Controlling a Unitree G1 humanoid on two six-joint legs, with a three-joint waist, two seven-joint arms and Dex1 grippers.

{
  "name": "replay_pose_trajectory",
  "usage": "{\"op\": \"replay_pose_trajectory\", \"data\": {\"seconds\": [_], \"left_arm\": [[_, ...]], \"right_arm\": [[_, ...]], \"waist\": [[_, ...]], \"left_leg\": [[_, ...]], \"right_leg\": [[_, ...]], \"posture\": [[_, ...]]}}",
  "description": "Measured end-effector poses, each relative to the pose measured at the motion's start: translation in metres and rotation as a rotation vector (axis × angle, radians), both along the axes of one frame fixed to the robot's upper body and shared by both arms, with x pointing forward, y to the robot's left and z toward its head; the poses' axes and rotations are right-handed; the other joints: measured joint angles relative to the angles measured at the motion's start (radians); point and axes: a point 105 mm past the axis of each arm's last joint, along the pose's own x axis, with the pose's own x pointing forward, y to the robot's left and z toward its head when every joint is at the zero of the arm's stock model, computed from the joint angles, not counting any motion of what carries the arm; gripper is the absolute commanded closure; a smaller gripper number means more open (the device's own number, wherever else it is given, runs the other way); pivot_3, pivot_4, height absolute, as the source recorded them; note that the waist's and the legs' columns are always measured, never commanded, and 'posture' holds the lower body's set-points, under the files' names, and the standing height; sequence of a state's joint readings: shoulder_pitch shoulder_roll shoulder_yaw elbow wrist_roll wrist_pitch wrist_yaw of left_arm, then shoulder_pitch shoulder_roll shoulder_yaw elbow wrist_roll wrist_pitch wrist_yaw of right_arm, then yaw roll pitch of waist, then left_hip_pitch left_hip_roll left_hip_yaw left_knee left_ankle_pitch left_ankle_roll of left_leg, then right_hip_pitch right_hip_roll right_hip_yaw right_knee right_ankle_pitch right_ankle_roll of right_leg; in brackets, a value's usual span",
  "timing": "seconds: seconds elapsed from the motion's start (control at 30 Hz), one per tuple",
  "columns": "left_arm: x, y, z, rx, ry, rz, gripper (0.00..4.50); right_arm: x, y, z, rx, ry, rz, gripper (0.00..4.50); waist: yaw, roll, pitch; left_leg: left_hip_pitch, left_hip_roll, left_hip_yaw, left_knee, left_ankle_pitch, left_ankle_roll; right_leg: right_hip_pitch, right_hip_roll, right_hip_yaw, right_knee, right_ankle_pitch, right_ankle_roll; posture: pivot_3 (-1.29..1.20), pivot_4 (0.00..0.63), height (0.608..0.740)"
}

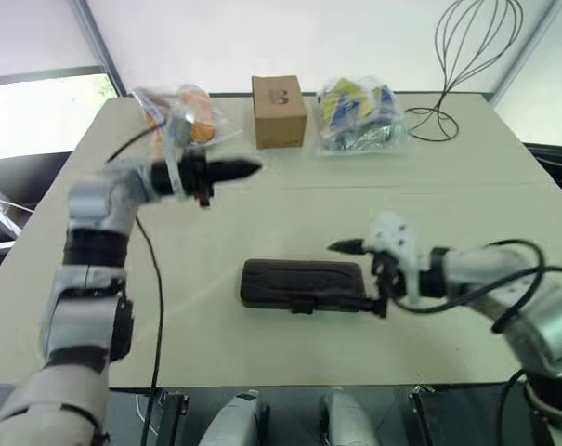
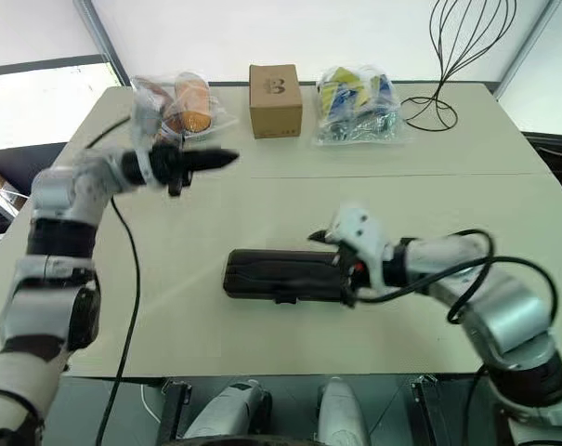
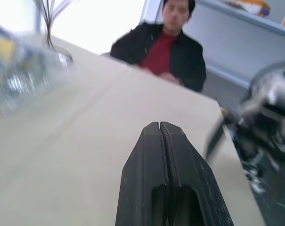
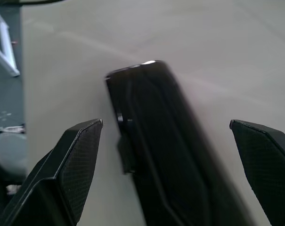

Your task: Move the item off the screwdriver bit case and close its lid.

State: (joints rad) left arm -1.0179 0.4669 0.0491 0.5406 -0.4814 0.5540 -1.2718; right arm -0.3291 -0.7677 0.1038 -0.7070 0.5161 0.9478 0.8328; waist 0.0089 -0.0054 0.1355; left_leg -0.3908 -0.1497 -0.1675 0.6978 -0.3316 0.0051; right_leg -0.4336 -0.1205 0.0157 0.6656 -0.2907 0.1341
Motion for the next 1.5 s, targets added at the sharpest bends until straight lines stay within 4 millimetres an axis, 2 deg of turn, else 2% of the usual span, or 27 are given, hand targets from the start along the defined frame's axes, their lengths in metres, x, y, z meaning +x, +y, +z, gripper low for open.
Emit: {"op": "replay_pose_trajectory", "data": {"seconds": [0.1, 0.13, 0.23, 0.43, 0.63, 0.73, 0.93, 1.5], "left_arm": [[0.021, -0.018, -0.051, 0.118, 0.007, 0.083, 4.50], [0.026, -0.021, -0.075, 0.153, 0.048, 0.112, 4.50], [0.028, -0.031, -0.112, 0.226, 0.093, 0.117, 4.50], [0.029, -0.050, -0.123, 0.331, 0.034, 0.078, 4.50], [0.014, -0.065, -0.151, 0.437, 0.068, -0.030, 4.50], [0.006, -0.066, -0.153, 0.459, 0.063, -0.107, 4.50], [-0.012, -0.072, -0.156, 0.531, -0.008, -0.284, 4.50], [-0.022, -0.069, -0.162, 0.541, -0.112, -0.325, 4.50]], "right_arm": [[-0.014, 0.011, -0.027, -0.057, 0.014, 0.072, 2.39], [-0.017, 0.011, -0.037, -0.077, 0.015, 0.079, 2.89], [-0.016, 0.012, -0.045, -0.088, 0.009, 0.065, 4.47], [-0.020, 0.020, -0.053, -0.086, 0.018, 0.059, 4.47], [-0.018, 0.025, -0.068, -0.118, 0.023, 0.030, 4.47], [-0.006, 0.016, -0.079, -0.171, 0.000, -0.021, 4.47], [0.004, 0.016, -0.080, -0.175, -0.036, -0.034, 4.47], [0.004, 0.024, -0.089, -0.172, -0.030, -0.001, 4.47]], "waist": [[0.001, -0.001, 0.001], [0.001, -0.003, 0.002], [-0.001, -0.006, 0.003], [0.004, -0.006, 0.003], [0.000, -0.006, 0.003], [-0.001, -0.006, 0.003], [-0.002, -0.007, 0.002], [-0.023, -0.009, -0.015]], "left_leg": [[0.000, 0.000, 0.000, 0.000, 0.000, 0.000], [-0.002, 0.000, 0.000, 0.001, 0.000, 0.000], [-0.002, 0.000, 0.001, 0.001, 0.000, 0.000], [-0.002, 0.000, 0.001, 0.002, 0.000, 0.000], [-0.002, 0.000, 0.001, 0.002, 0.000, 0.000], [-0.002, 0.000, 0.001, 0.002, 0.000, 0.000], [-0.001, 0.000, 0.000, 0.002, 0.000, 0.000], [0.003, 0.001, -0.001, -0.002, 0.000, 0.000]], "right_leg": [[0.000, 0.001, -0.001, 0.000, 0.000, 0.000], [-0.001, 0.001, -0.001, 0.000, 0.000, 0.000], [-0.002, 0.001, -0.001, 0.000, 0.000, 0.000], [-0.001, 0.001, -0.001, 0.000, 0.000, 0.000], [-0.002, 0.001, -0.001, 0.000, 0.000, 0.000], [-0.002, 0.002, -0.001, 0.001, 0.000, 0.000], [-0.001, 0.001, -0.001, 0.001, 0.000, 0.000], [0.001, 0.002, -0.001, 0.000, 0.000, 0.000]], "posture": [[0.00, 0.150, 0.740], [0.00, 0.150, 0.740], [0.00, 0.150, 0.740], [0.00, 0.150, 0.740], [0.00, 0.150, 0.740], [0.00, 0.150, 0.740], [0.00, 0.150, 0.740], [0.00, 0.150, 0.740]]}}
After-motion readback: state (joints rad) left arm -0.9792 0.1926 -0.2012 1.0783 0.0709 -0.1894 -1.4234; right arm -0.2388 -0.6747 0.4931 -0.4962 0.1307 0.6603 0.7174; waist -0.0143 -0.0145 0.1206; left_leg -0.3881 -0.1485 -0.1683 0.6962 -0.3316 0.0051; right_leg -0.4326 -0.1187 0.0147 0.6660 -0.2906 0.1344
